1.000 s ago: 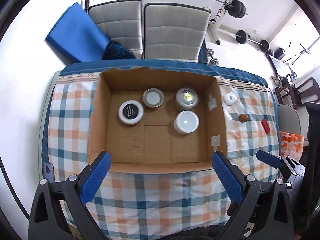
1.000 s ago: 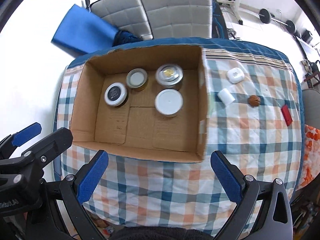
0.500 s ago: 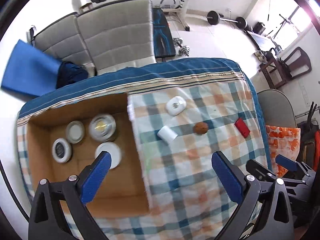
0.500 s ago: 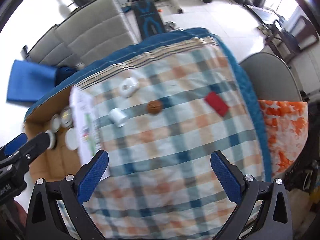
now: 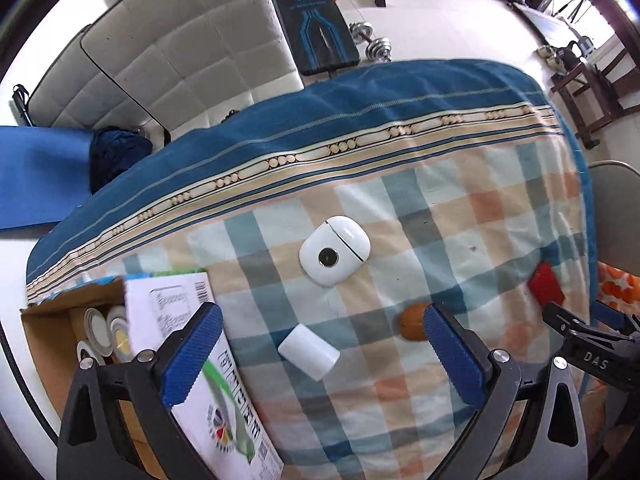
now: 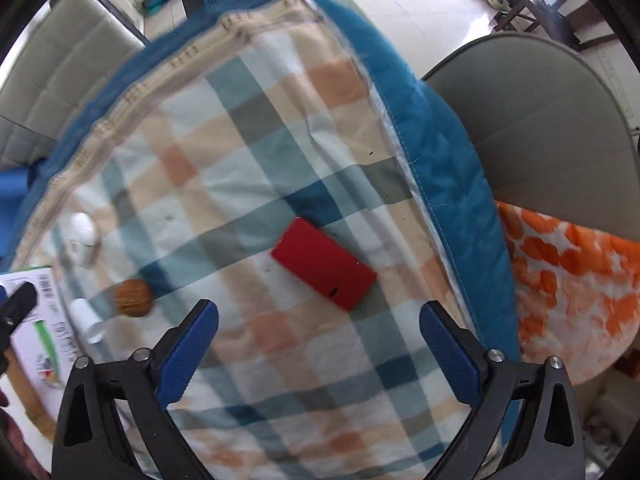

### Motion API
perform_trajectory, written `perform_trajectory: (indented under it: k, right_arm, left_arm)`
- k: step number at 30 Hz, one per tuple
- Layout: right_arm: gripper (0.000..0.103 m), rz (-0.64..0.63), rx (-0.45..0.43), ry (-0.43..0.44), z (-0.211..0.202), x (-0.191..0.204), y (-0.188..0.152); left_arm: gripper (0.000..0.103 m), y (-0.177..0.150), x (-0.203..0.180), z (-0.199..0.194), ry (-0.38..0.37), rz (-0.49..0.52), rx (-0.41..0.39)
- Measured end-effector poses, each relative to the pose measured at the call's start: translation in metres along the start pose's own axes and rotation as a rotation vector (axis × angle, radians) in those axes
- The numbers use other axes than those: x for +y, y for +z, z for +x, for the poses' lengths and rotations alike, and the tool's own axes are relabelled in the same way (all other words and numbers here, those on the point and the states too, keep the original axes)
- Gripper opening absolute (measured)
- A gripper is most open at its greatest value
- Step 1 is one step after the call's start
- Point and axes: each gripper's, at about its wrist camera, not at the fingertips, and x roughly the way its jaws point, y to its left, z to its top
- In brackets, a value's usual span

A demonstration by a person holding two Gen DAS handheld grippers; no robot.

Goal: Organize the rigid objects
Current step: 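Grasp the white earbud case with left tool while right tool grasps the red block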

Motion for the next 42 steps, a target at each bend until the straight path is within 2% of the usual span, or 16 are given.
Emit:
perform_trajectory:
  k: [2, 4, 7, 10, 13, 15, 16, 17, 22, 27, 33, 36, 38, 39, 40, 42]
  right_arm:
    - [0.09, -0.034, 0.034, -0.035, 0.021, 0.003, 0.006]
    - [0.062, -0.054, 0.053, -0.052, 0.034, 0.006, 0.01]
    - [0.053, -0.066, 0.036, -0.05, 0.035, 0.011, 0.011]
    - [0.044, -0.038, 0.043, 0.041, 0.028, 0.018, 0.013]
    - [0.041, -0.002, 0.071, 0.138, 0.029, 0.027, 0.021]
    - [0.04, -0.002, 0.12, 0.196, 0.036, 0.035, 0.028]
    - [0.041, 0.002, 0.14, 0.21, 0.039, 0.038, 0.03]
    - [0.042, 0.002, 0.147, 0.207, 0.04, 0.041, 0.033]
    - [0.063, -0.034, 0.127, 0.205, 0.034, 0.052, 0.041]
    - [0.066, -0.054, 0.133, 0.175, 0.04, 0.059, 0.046]
    - [0.066, -0.069, 0.128, 0.139, 0.041, 0.074, 0.053]
    - [0.06, -0.067, 0.124, 0.122, 0.042, 0.078, 0.05]
    - [0.053, -0.074, 0.122, 0.104, 0.043, 0.072, 0.041]
    - [0.045, -0.077, 0.117, 0.096, 0.043, 0.07, 0.04]
    - [0.037, -0.082, 0.112, 0.089, 0.042, 0.068, 0.039]
    - [0.037, -0.077, 0.112, 0.108, 0.041, 0.065, 0.038]
  left_arm:
    - [0.103, 0.007, 0.0, 0.018, 0.009, 0.006, 0.031]
    - [0.103, 0.012, 0.002, 0.031, 0.008, 0.01, 0.05]
    - [0.103, 0.021, 0.004, 0.047, 0.003, 0.014, 0.069]
    - [0.103, 0.031, 0.004, 0.057, 0.006, 0.032, 0.067]
    - [0.103, 0.042, 0.001, 0.068, -0.009, 0.056, 0.07]
    - [0.088, 0.047, -0.001, 0.076, -0.032, 0.068, 0.081]
    - [0.065, 0.048, -0.002, 0.08, -0.035, 0.071, 0.097]
    - [0.053, 0.049, -0.003, 0.084, -0.049, 0.073, 0.116]
    - [0.052, 0.046, 0.006, 0.083, -0.153, 0.031, 0.148]
    - [0.058, 0.047, 0.012, 0.091, -0.18, 0.019, 0.173]
    - [0.064, 0.045, -0.007, 0.09, -0.165, 0.121, 0.212]
    - [0.064, 0.042, -0.009, 0.092, -0.139, 0.129, 0.201]
    - [0.05, 0.038, -0.014, 0.092, -0.107, 0.154, 0.197]
    - [0.049, 0.03, -0.019, 0.089, -0.101, 0.155, 0.195]
    - [0.049, 0.028, -0.019, 0.088, -0.11, 0.144, 0.196]
    - [0.049, 0.023, -0.019, 0.085, -0.142, 0.115, 0.192]
